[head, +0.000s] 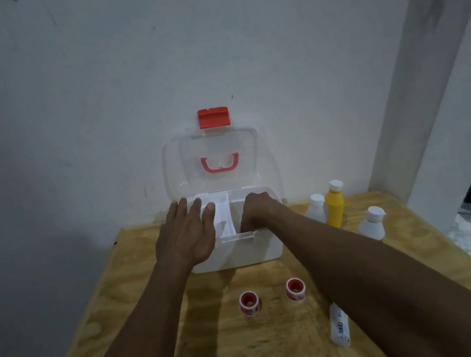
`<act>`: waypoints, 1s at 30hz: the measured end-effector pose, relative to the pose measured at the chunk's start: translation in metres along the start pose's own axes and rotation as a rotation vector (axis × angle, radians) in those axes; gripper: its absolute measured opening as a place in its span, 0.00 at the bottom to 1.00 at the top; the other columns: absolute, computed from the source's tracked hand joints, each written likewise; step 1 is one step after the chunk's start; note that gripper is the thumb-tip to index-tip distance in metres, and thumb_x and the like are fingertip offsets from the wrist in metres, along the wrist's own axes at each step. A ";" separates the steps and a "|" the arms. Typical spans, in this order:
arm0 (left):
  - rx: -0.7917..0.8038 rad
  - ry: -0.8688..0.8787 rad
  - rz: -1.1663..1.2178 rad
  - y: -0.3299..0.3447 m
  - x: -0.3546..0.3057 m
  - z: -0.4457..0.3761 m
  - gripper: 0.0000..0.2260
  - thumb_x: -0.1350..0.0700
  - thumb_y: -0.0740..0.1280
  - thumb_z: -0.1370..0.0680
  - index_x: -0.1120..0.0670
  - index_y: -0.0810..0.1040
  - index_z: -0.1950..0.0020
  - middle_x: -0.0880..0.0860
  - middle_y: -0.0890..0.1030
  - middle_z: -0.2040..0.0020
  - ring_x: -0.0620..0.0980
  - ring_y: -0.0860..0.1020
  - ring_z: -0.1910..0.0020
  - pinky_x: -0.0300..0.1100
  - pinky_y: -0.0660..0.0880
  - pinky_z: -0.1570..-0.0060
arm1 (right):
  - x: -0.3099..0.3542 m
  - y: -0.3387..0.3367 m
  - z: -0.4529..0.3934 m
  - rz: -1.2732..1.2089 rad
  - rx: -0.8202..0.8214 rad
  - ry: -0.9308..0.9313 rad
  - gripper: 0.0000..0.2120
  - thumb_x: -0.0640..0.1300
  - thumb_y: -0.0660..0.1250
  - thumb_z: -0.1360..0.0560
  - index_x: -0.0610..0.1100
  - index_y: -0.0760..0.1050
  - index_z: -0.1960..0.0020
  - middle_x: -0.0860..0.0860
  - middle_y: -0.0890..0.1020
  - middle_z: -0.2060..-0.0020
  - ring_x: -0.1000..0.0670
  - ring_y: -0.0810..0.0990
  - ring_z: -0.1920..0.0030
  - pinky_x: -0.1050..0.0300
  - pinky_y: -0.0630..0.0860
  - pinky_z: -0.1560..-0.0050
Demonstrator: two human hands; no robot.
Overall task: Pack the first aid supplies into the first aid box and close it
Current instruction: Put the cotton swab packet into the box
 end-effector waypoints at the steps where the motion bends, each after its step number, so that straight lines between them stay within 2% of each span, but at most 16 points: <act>1: -0.001 0.000 -0.004 0.000 0.000 0.000 0.29 0.39 0.42 0.19 0.50 0.56 0.21 0.54 0.54 0.19 0.54 0.49 0.20 0.57 0.52 0.23 | -0.001 0.000 -0.002 0.012 0.015 0.006 0.25 0.46 0.77 0.31 0.41 0.74 0.38 0.45 0.78 0.45 0.49 0.73 0.53 0.56 0.72 0.50; 4: 0.003 -0.001 -0.003 -0.001 -0.001 0.002 0.29 0.40 0.42 0.19 0.50 0.56 0.21 0.54 0.54 0.19 0.54 0.48 0.20 0.57 0.52 0.23 | -0.004 -0.004 -0.004 0.013 0.034 0.030 0.21 0.43 0.73 0.28 0.38 0.74 0.38 0.43 0.78 0.46 0.47 0.76 0.51 0.56 0.75 0.46; 6: 0.002 -0.004 0.005 -0.002 -0.002 0.003 0.28 0.40 0.42 0.18 0.50 0.56 0.21 0.54 0.53 0.19 0.54 0.48 0.20 0.57 0.51 0.23 | -0.005 -0.010 -0.003 -0.018 0.033 0.043 0.17 0.40 0.67 0.23 0.35 0.73 0.37 0.41 0.79 0.43 0.45 0.79 0.45 0.54 0.76 0.38; 8: 0.004 -0.004 0.008 -0.002 -0.002 0.004 0.28 0.40 0.42 0.18 0.50 0.56 0.21 0.54 0.53 0.19 0.54 0.47 0.20 0.57 0.51 0.23 | -0.005 -0.015 0.000 -0.081 0.050 0.051 0.16 0.40 0.61 0.20 0.35 0.72 0.34 0.40 0.77 0.39 0.43 0.78 0.40 0.50 0.74 0.35; 12: 0.000 0.003 -0.004 -0.001 -0.001 0.005 0.28 0.40 0.41 0.18 0.50 0.56 0.21 0.54 0.53 0.19 0.54 0.47 0.20 0.58 0.51 0.23 | -0.003 -0.021 -0.001 -0.285 0.157 0.121 0.21 0.46 0.58 0.18 0.37 0.68 0.29 0.39 0.76 0.35 0.39 0.78 0.38 0.45 0.75 0.35; 16: -0.007 0.006 -0.012 0.000 -0.002 0.004 0.28 0.40 0.42 0.18 0.50 0.57 0.21 0.54 0.54 0.19 0.54 0.48 0.20 0.58 0.52 0.23 | -0.008 -0.021 -0.002 -0.520 0.231 0.208 0.22 0.50 0.58 0.18 0.38 0.67 0.29 0.37 0.77 0.37 0.37 0.79 0.40 0.42 0.76 0.37; 22: -0.014 0.021 -0.014 0.005 0.005 -0.003 0.34 0.36 0.36 0.23 0.50 0.57 0.21 0.54 0.56 0.19 0.54 0.50 0.20 0.58 0.52 0.23 | -0.008 -0.012 -0.009 -0.601 0.261 0.222 0.38 0.68 0.52 0.22 0.39 0.64 0.26 0.36 0.77 0.36 0.36 0.79 0.40 0.42 0.74 0.35; 26: -0.015 0.001 -0.015 0.006 0.003 -0.003 0.29 0.39 0.40 0.19 0.50 0.57 0.21 0.54 0.55 0.19 0.54 0.49 0.20 0.57 0.52 0.23 | -0.001 -0.009 -0.009 -0.605 0.279 0.192 0.41 0.69 0.52 0.23 0.38 0.61 0.25 0.33 0.76 0.36 0.36 0.78 0.38 0.41 0.73 0.34; 30: -0.026 0.015 -0.005 0.009 0.007 -0.007 0.34 0.35 0.36 0.22 0.49 0.58 0.22 0.53 0.57 0.20 0.54 0.51 0.20 0.58 0.54 0.24 | 0.007 -0.006 -0.009 -0.650 0.291 0.176 0.39 0.68 0.52 0.22 0.37 0.62 0.26 0.33 0.76 0.36 0.36 0.78 0.37 0.42 0.73 0.33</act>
Point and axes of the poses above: each hand's wrist, its own z-axis away from the middle knuckle, its own y-axis out of the palm, x = y × z, the point moved 2 cm from there along -z, towards the middle knuckle
